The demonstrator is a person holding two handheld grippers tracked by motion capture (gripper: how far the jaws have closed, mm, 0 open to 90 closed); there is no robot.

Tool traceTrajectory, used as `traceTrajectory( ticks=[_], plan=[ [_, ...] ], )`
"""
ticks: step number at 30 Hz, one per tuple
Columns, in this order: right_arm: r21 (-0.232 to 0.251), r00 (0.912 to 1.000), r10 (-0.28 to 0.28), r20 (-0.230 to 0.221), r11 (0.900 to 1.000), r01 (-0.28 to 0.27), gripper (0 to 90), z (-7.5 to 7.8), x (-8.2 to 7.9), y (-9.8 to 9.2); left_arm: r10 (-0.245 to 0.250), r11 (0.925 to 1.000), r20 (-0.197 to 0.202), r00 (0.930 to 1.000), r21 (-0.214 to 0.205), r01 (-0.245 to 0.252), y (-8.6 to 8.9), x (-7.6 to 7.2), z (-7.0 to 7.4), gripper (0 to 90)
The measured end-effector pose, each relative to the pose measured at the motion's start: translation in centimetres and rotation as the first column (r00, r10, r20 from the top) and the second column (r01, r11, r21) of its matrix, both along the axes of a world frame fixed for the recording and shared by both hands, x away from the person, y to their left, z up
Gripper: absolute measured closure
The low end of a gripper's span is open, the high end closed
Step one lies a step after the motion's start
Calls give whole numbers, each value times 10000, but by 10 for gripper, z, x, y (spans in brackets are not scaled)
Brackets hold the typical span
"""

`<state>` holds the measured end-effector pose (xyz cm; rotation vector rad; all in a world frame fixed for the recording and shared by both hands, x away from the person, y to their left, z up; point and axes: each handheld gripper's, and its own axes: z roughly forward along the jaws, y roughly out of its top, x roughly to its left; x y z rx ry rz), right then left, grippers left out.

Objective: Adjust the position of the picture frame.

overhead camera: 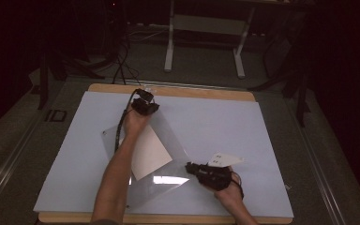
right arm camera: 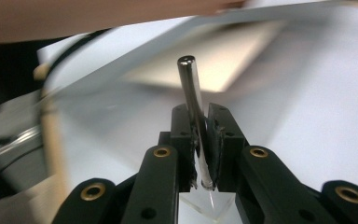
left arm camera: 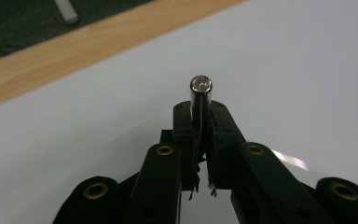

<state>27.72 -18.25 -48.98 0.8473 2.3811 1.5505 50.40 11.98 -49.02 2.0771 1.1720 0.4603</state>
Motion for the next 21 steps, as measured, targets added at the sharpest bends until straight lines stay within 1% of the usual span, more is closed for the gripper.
traceTrajectory(
  ticks=[1,2,3,4,5,6,7,8,9,10,11,12,13,16,17,18,19,20,21],
  plan=[
    [0,10000,0,0,10000,0,816,0,0,0,-13,10000,-30,10000,67,13,9,-3,0,839],
    [0,10000,0,0,10000,0,816,0,0,0,-13,10000,-30,10000,67,13,9,-3,0,840],
    [85,9994,-348,-52,9994,349,816,2,7,-8,-81,9999,-1,10000,119,81,22,-10,-1,840],
    [232,9956,-883,-325,9958,891,818,3,22,-24,-109,9998,-99,9999,148,110,27,-14,0,843],
    [294,9928,-1092,-492,9934,1107,818,2,30,-30,-211,9995,-75,9997,224,212,32,-17,1,845],
    [388,9890,-1308,-686,9903,1337,817,1,38,-36,-243,9996,-154,9996,134,245,37,-20,2,847],
    [415,9852,-1488,-856,9874,1528,818,0,47,-42,-395,9991,-440,9982,125,401,42,-22,3,850],
    [419,9809,-1678,-988,9841,1725,817,0,55,-47,-579,9980,-744,9955,211,597,45,-25,4,851],
    [551,9727,-1906,-1321,9784,1992,808,-2,73,-58,-788,9966,-918,9927,176,808,49,-28,5,851],
    [551,9727,-1906,-1321,9784,1992,808,-2,73,-58,-931,9956,-1086,9897,-58,930,54,-32,6,851],
    [552,9621,-2277,-1501,9697,2381,796,-2,93,-66,-1029,9946,-1154,9880,33,1040,56,-36,7,853],
    [552,9621,-2277,-1501,9697,2381,796,-2,93,-66,-1037,9940,-1249,9867,209,1072,56,-41,7,853],
    [594,9574,-2346,-1685,9671,2475,792,-3,103,-68,-1014,9942,-1302,9863,217,1051,57,-45,8,853],
    [10,9436,-2697,-1919,9614,2750,794,-4,132,-67,-1025,9930,-1446,9842,433,1098,60,-56,8,853],
    [-208,9410,-2724,-2007,9615,2739,798,-5,141,-66,-1038,9930,-1546,9825,397,1112,62,-59,6,854],
    [-407,9378,-2854,-1975,9582,2831,800,-6,148,-64,-1013,9933,-1717,9799,368,1091,62,-62,2,854],
    [-553,9319,-2994,-2047,9541,2944,798,-6,155,-62,-1058,9925,-1850,9770,402,1150,62,-65,-1,854],
    [-553,9319,-2994,-2047,9541,2944,798,-6,155,-62,-1058,9925,-1850,9770,402,1150,62,-65,-1,854],
    [-583,9281,-2989,-2221,9542,2934,796,-8,161,-62,-1199,9922,-1918,9741,107,1242,64,-70,-9,854]
  ],
)
